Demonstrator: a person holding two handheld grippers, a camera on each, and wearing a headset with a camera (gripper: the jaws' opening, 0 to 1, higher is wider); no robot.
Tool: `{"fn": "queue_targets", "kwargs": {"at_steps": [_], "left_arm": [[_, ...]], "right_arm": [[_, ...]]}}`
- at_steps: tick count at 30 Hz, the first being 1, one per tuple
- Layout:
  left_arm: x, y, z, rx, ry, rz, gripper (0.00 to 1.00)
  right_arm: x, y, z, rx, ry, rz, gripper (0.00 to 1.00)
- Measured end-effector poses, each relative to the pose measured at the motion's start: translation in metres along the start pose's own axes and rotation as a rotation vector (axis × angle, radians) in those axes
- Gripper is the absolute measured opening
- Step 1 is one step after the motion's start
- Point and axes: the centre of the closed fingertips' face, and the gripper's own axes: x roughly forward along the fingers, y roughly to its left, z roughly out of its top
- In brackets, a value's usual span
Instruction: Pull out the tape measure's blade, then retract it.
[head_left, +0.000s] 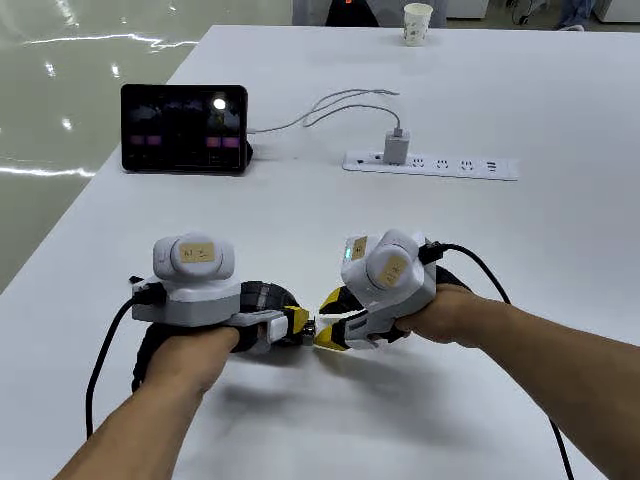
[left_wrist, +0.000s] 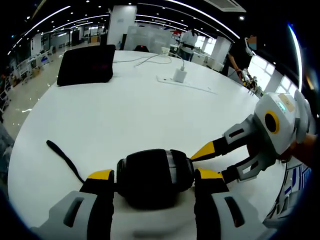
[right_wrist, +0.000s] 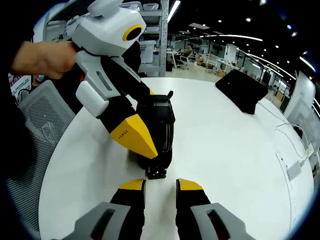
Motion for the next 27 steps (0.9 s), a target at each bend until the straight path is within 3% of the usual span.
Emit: {"fn": "queue_targets", "kwargs": {"at_steps": [15,27], "left_arm": [[-0.019,0.004,-0.002,0.049,-0.021,-0.005,0.62],[-0.03,-0.001,-0.007,0.108,-0.035,-0.04,0.67]], "right_arm": [[-0.033,0.008,-0.025,0.063,0.004,-0.056,0.29],[-0.059,0.014,-0.041,0.113,-0.002,-0.119,0.36]]}}
